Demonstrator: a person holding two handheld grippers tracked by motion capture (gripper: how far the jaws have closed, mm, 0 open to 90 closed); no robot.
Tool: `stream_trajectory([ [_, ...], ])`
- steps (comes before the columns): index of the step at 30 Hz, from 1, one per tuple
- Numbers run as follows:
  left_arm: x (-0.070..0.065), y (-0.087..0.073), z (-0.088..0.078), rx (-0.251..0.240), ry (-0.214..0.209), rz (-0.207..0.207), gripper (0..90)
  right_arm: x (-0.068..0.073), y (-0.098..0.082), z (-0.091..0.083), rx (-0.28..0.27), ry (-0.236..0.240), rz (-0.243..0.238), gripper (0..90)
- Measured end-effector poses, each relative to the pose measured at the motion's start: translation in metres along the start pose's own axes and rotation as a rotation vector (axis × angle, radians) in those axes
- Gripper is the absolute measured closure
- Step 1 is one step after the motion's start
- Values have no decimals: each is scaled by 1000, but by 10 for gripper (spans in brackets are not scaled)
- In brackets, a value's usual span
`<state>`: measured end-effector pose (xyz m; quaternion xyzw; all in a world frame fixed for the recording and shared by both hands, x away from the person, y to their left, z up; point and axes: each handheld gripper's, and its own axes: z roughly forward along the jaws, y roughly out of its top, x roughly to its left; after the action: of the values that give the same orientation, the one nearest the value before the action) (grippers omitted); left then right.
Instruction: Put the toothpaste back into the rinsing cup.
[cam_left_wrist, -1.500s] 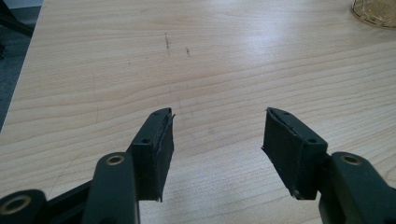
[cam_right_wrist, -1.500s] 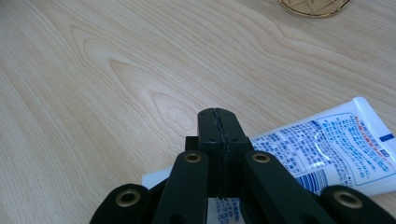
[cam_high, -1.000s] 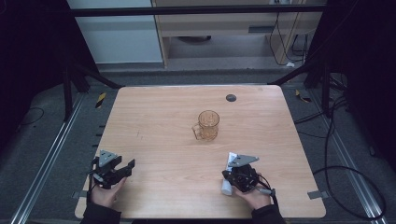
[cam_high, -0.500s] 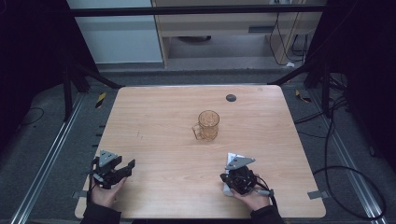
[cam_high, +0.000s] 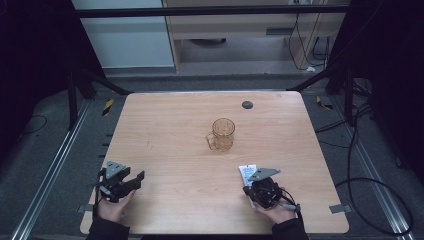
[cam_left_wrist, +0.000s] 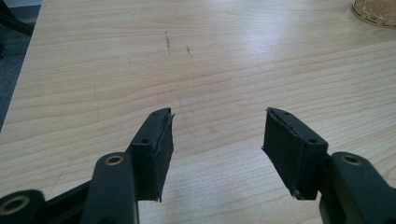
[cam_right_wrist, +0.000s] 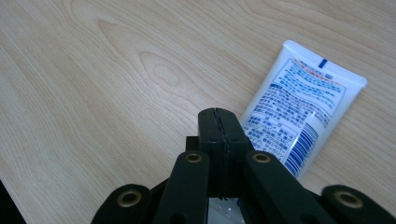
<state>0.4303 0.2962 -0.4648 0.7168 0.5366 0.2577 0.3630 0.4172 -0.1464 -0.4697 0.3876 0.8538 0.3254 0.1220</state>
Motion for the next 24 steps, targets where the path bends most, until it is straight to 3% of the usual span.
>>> stream_trajectory([
  [16,0,-1,1,-2,-3,10,396,-6,-4,-6,11,-15,15,884],
  [21,0,-1,3,-4,-1,22,370,-11,1,-15,-41,-22,47,771],
  [24,-1,-1,5,-3,0,24,363,-17,4,-21,-56,-81,69,644],
])
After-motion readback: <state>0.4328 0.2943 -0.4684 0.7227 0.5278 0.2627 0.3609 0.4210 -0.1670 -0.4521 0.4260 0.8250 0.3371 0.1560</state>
